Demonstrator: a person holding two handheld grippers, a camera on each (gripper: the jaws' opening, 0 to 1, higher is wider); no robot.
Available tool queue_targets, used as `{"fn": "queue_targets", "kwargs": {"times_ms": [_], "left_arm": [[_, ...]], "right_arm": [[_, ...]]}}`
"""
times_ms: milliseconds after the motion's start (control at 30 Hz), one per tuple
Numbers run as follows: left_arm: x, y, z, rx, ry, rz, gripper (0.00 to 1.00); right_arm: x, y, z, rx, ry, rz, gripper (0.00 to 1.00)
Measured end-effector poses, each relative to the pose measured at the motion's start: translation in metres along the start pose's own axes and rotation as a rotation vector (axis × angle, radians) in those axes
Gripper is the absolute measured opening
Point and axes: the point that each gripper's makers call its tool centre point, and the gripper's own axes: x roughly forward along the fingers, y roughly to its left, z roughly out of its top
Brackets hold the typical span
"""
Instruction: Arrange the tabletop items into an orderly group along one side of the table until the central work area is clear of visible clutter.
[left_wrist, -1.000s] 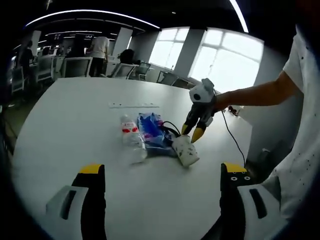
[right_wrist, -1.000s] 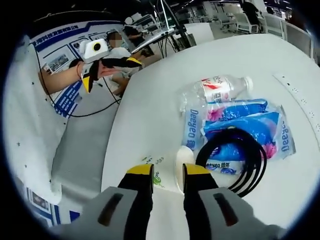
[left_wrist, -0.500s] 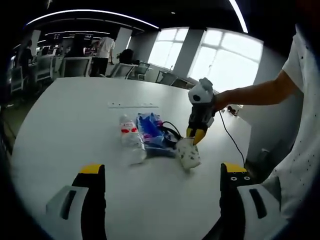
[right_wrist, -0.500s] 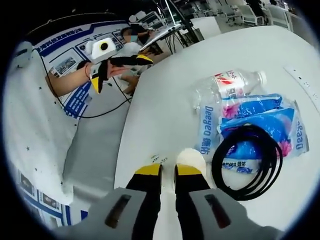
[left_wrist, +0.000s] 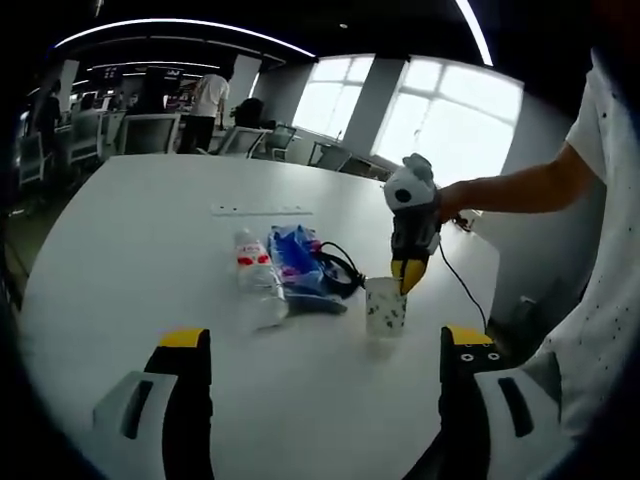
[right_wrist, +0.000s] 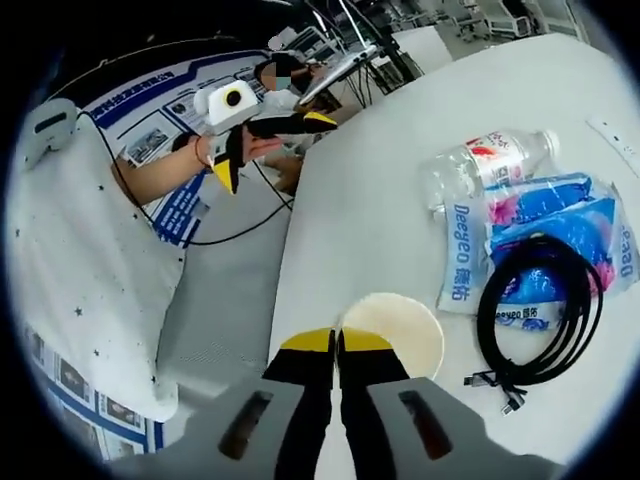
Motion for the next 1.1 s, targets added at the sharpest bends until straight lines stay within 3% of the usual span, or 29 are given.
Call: {"fn": "queue_targets", "kwargs": {"times_ms": [67,200,267,467,633,767,1033,1100], "left_arm": [[0.0,0.001,0.0,0.0,-0.001,0.001,0.97],[0.0,0.0,-0.001,0.0,-0.004,-0.002,0.97],[0.0,0.0,-0.001,0.0,-0.006,-0.002,0.97],[-0.001,-0.001,-0.001,-0.001,-0.013,-0.005,0.97],[-0.002,-0.001,-0.003,0.0,-0.013,-0.007,0.97],[-0.003,-0.001,-0.003,-0.002,-0.018,-0.007,0.96],[-0.003,-0.003,-0.004,-0.009,-0.023,-0.009,0.96],[-0.003,-0.002,-0.005,-0.011,-0.023,-0.008,0.96]], "right_arm": [[0.0,0.007,0.007,-0.038,-0.018,-0.017,0.0],[-0.001,0.007,0.023,-0.114,-0.056,-0.126,0.0],[-0.002,0.01,0.03,-0.135,-0.079,-0.136,0.0],[-0.001,0.009,0.041,-0.262,-0.04,-0.258,0.0],[0.004,0.012,0.045,-0.404,0.041,-0.354,0.0],[0.013,0.012,0.043,-0.557,0.147,-0.411,0.0],[0.028,0.006,0.038,-0.752,0.306,-0.439,0.0],[0.033,0.006,0.034,-0.773,0.347,-0.413,0.0]]}}
